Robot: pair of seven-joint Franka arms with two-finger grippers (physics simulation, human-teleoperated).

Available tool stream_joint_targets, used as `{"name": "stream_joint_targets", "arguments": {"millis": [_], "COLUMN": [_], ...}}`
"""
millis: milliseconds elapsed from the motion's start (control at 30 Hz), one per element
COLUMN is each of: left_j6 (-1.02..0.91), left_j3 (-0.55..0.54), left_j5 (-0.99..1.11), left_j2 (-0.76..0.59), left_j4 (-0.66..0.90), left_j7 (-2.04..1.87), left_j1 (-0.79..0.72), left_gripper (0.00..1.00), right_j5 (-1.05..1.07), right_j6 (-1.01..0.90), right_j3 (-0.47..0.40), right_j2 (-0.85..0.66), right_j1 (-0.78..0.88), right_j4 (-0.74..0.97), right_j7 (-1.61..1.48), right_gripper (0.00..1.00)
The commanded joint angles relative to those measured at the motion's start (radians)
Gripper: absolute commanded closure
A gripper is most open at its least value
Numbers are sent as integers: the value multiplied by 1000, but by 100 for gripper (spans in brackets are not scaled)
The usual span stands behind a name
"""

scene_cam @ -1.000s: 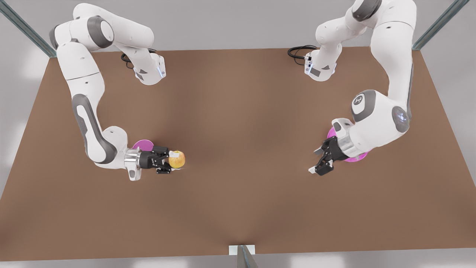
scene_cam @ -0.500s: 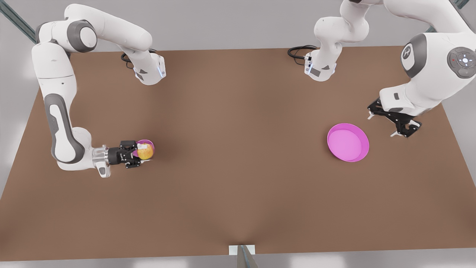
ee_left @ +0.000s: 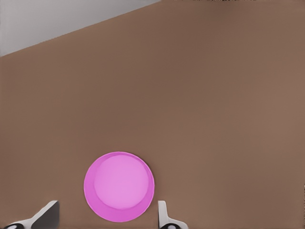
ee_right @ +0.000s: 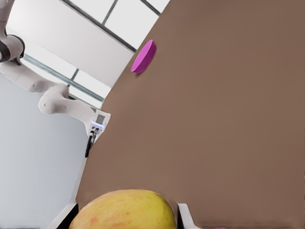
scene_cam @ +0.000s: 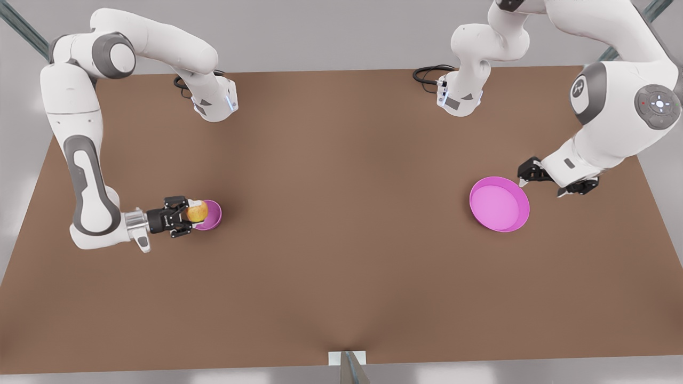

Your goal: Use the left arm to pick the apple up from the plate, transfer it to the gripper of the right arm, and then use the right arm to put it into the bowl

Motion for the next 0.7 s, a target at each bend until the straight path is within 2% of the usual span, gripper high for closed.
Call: {"name": "stream_joint_targets", "arguments": {"millis": [0, 200, 267, 333, 500, 600, 667], "left_j6": [0, 0, 0, -2, -2, 0, 0], "left_j3": [0, 0, 0, 0, 0, 0, -2], "left_j5": [-1, -1, -1, -1, -1, -1, 1], "left_j2": [4, 4, 4, 4, 4, 4, 2], "left_j4": [4, 5, 4, 4, 4, 4, 5], "left_j7": [-374, -374, -374, -376, -376, -376, -367], "left_j1": [-1, -7, -7, -7, -7, -7, -9], "left_gripper": [0, 0, 0, 0, 0, 0, 0], "right_j5": [-25, -53, -59, -60, -96, -183, -353], "right_j6": [16, 48, 50, 43, 20, -70, -82], "right_j3": [1, 1, 1, -1, -12, 7, 122], "right_j2": [10, 68, 70, 70, 70, 59, 18], "right_j1": [0, -1, -1, -1, -3, 10, 8], "right_j4": [2, 11, 25, 25, 54, 197, 350], "right_j7": [-197, -334, -340, -338, -323, -81, 123], "right_gripper": [30, 29, 20, 0, 0, 0, 0]}}
